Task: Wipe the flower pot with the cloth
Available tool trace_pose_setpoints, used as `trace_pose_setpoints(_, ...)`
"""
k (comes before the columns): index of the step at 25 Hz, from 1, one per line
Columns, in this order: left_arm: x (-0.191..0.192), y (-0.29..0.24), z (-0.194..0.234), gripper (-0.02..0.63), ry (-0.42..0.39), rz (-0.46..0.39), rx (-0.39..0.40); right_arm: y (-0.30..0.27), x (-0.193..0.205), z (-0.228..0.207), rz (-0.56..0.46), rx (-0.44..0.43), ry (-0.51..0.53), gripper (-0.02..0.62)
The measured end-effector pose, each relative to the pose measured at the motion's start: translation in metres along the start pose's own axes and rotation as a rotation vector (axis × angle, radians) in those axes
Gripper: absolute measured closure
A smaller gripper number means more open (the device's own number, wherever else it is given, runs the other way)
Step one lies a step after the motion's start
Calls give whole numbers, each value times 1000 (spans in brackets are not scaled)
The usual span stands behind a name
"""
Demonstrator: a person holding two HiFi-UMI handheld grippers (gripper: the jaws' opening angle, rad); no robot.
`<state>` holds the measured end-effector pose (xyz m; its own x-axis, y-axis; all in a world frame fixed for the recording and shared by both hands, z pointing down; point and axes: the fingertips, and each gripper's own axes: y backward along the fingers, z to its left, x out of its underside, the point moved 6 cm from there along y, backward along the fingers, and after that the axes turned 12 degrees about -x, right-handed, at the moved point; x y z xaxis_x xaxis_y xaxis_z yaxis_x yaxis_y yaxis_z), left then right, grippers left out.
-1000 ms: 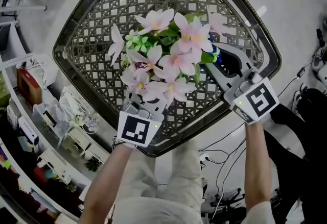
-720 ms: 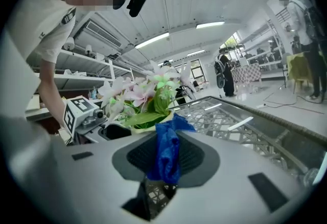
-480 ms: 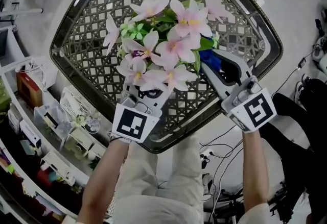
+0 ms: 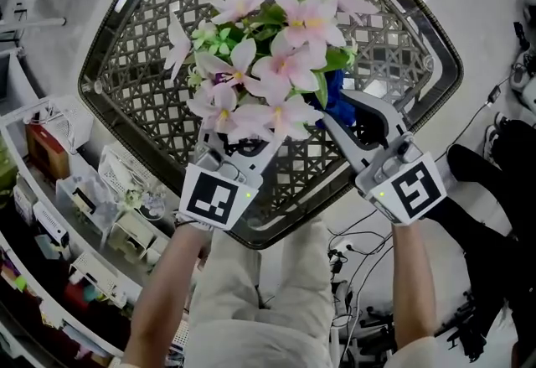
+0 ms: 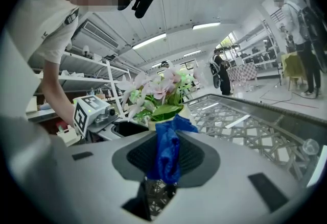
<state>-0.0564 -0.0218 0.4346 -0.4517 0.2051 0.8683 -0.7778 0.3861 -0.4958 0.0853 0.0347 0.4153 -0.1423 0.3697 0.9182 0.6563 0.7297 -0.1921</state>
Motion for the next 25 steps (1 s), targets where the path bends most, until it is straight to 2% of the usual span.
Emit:
trace_pose_setpoints(10, 0, 0, -1, 314, -32, -5, 45, -21, 5, 29, 20, -97, -1, 486)
trace_pose_setpoints(19, 0, 1, -5, 304, -49, -2, 56, -20, 2, 30, 45, -202, -19, 486)
trace_pose_setpoints(22, 0, 2, -5, 302, -31, -1, 49, -4, 0, 25, 51, -181, -33, 486)
trace_pose_setpoints(25, 1, 4, -2, 302, 4, 7, 31, 17, 0, 8, 52, -108, -26, 486)
